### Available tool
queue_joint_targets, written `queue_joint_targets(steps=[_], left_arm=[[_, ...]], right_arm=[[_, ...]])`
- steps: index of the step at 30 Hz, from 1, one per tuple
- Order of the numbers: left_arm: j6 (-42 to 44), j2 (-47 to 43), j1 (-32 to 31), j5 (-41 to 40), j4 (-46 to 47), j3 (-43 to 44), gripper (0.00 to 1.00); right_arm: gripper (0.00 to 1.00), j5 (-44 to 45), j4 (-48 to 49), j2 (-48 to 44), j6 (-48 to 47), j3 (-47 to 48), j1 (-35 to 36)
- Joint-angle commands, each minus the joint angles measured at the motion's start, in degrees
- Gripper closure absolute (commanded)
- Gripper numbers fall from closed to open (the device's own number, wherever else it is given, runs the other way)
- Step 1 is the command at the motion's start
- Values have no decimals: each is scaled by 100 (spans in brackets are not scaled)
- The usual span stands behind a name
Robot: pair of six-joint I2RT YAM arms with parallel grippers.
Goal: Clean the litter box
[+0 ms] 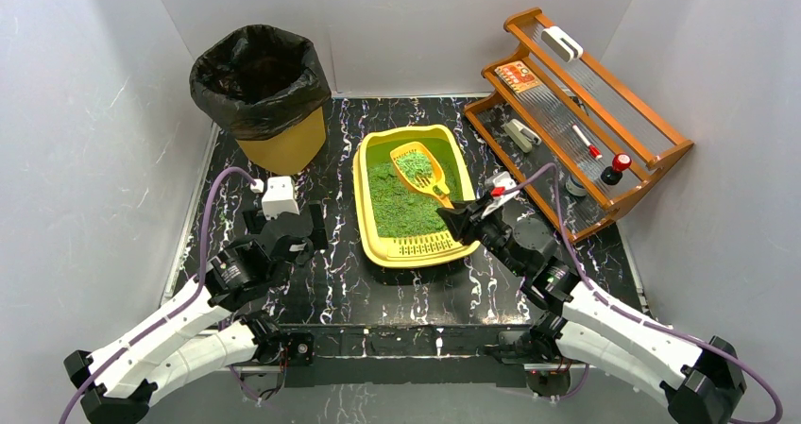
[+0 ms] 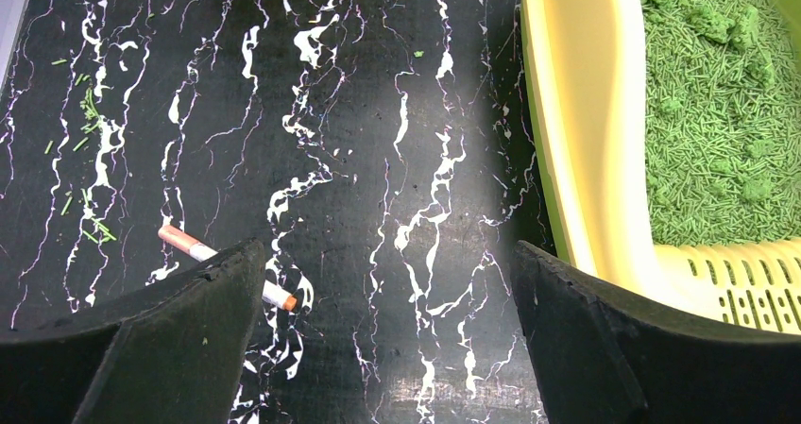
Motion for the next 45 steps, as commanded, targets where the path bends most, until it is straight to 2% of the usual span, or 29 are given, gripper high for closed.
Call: queue_joint_targets(steps=[1,5,13,17,23,25,34,39,45], left_arm=[[-25,-31,-27,-218,-24,98,2],[-16,-29,-29,-222,-15,93,2],[-16,-71,-27,-226,-25,98,2],[-16,-94,-28,-211,-29,94,2],[-16,-103,-28,-192,-30,104,2],[-16,-123,-27,-187,-25,107,2],[-17,-209,-30,-150,-19,104,2],[-22,-239,-34,-136,-19,107,2],[-31,-283,-27,-122,-25,106,2]], right_arm=[[100,55,192,63,544,193,2],[100,-69,-434,304,1139,545,-1],[100,-71,-686,403,1962,649,1],[100,43,-1280,527,2500,903,2],[100,-107,-1469,656,3013,1018,-1],[100,1,-1804,725,3280,1136,2],[100,14,-1944,832,3330,1244,1],[100,19,-1723,861,2593,1186,2],[100,104,-953,704,374,986,2]])
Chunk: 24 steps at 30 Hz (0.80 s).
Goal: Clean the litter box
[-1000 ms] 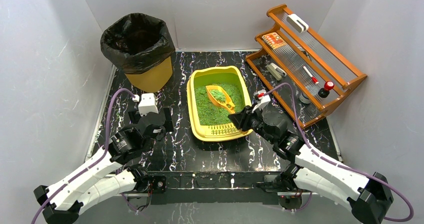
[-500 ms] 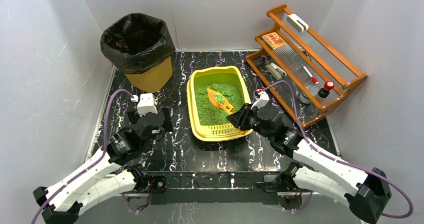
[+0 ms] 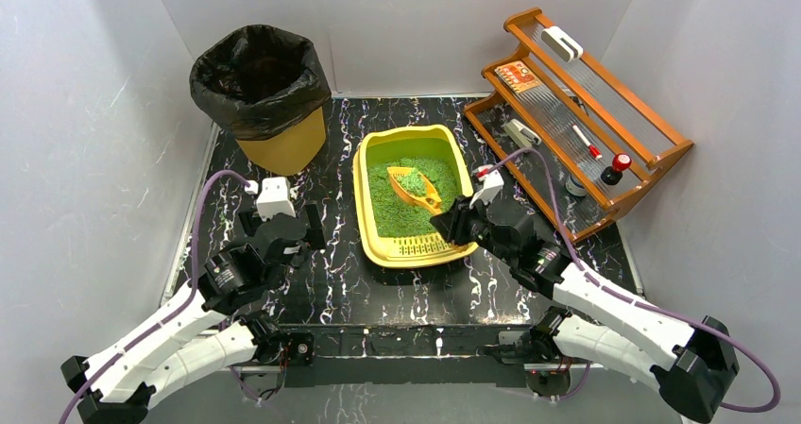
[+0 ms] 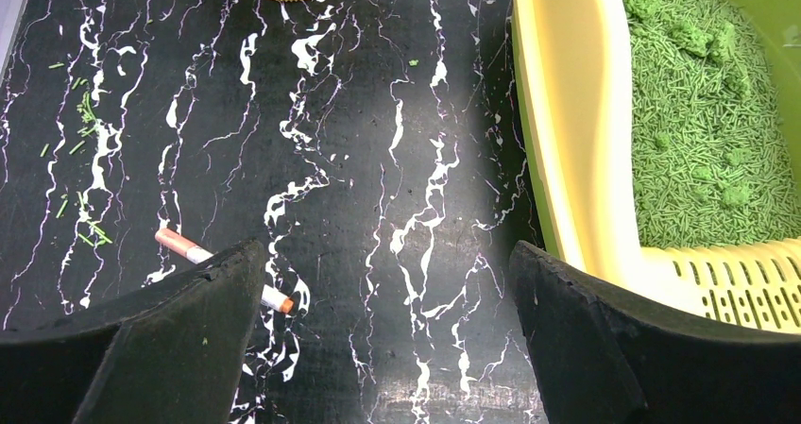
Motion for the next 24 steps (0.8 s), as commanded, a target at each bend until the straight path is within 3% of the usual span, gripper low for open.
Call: queue_joint_targets(steps=[1,11,14,24], left_arm=[[-33,-97,-27,-128,-23,107,2],[-42,-156,-32,-128,-23,98,2],[-42,-161,-27,-128,-28,98,2],[-42,-170,-28,-128,-26,98,2]], right_arm=[[100,221,1034,-216,-2012,60,2],[100,548,1149,-281,-5683,289,1],[100,136,1190,-403,-6857,202,2],[100,164,522,-271,-8254,415,2]])
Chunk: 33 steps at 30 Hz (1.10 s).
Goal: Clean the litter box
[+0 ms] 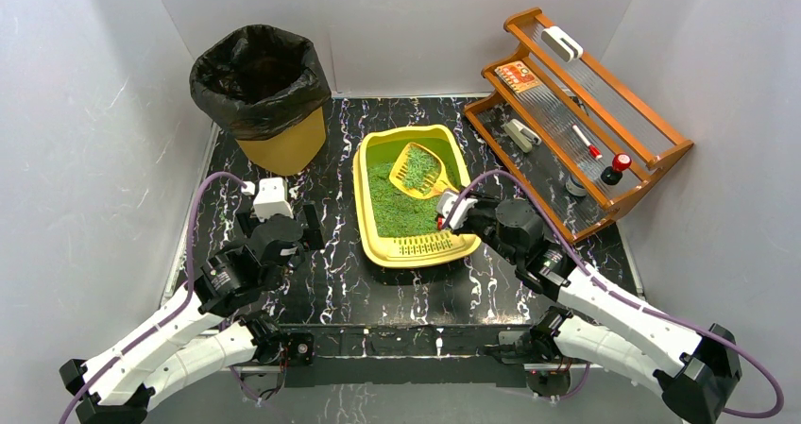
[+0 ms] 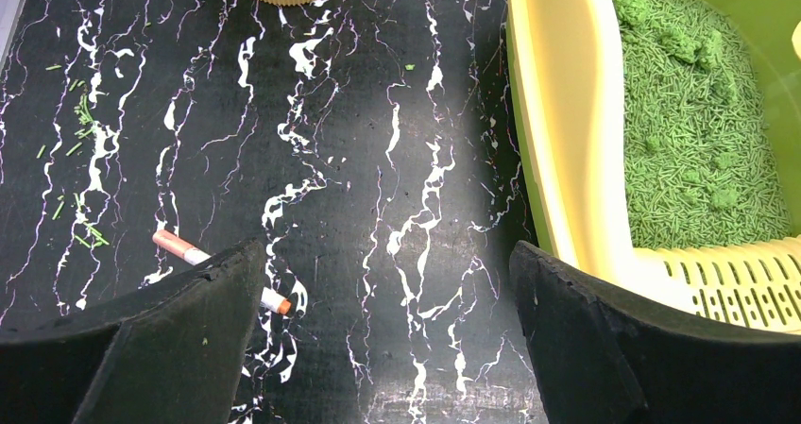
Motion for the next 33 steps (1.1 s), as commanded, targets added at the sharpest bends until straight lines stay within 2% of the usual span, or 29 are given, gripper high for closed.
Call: queue_joint_targets(steps=[1,10,21,27,30,33], left_arm=[[-40,-56,-27,-148,-25,98,2],[-40,-52,-29,-153,-25,98,2],[-40,-21,-29,-145,-16,93,2],[-32,32,-27,-145,-19,98,2],[-31,52,-27,-154,-14,95,2],[-31,75,-27,-154,-19,98,2]], right_arm=[[100,-58,92,-17,-886,344,2],[100,126,57,118,-1609,378,17],[100,277,19,89,-1313,281,49],[100,1002,-109,245,-1197,330,103],[100,1062,-284,352,-1177,447,107],[100,1013,-525,506,-693,717,107]])
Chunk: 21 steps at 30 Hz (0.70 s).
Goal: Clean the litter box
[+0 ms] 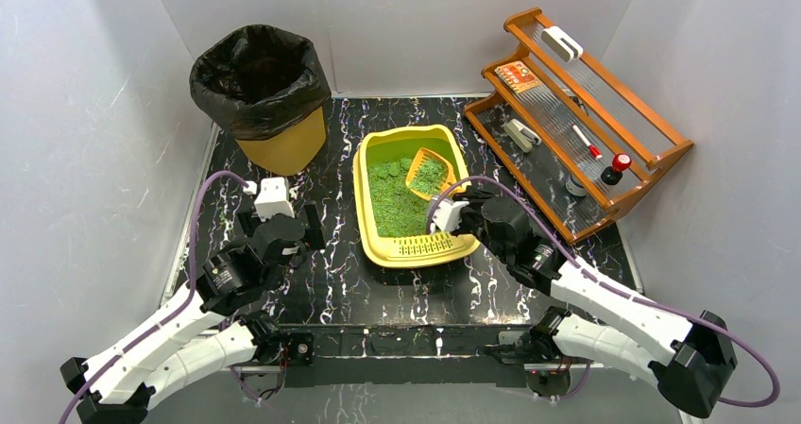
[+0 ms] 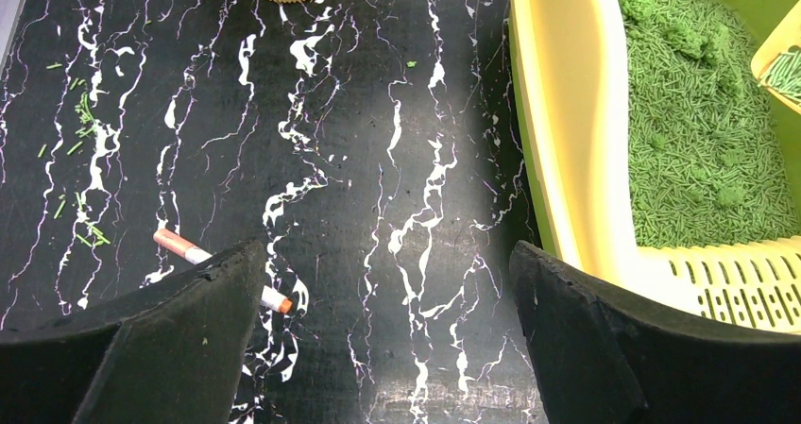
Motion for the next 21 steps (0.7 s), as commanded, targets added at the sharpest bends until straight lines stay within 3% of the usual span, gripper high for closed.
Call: queue_joint_targets(steps=[1,5,8,14,21], left_arm=[[-26,23,-27,-159,-14,98,2],[-25,28,-27,-176,-26,102,2],[-33,-2,-28,-180,-25,90,2],[-34,9,-27,-172,-25,96,2],[-42,-42,-27,-163,-24,93,2]], right_arm=[[100,188,-310,207,963,760,28],[100,188,-1542,805,2957,1633,26],[100,34,-2520,1265,3919,2168,27],[100,-147,-3581,1847,4744,2884,27],[100,-299,-4123,2173,5135,3519,27]])
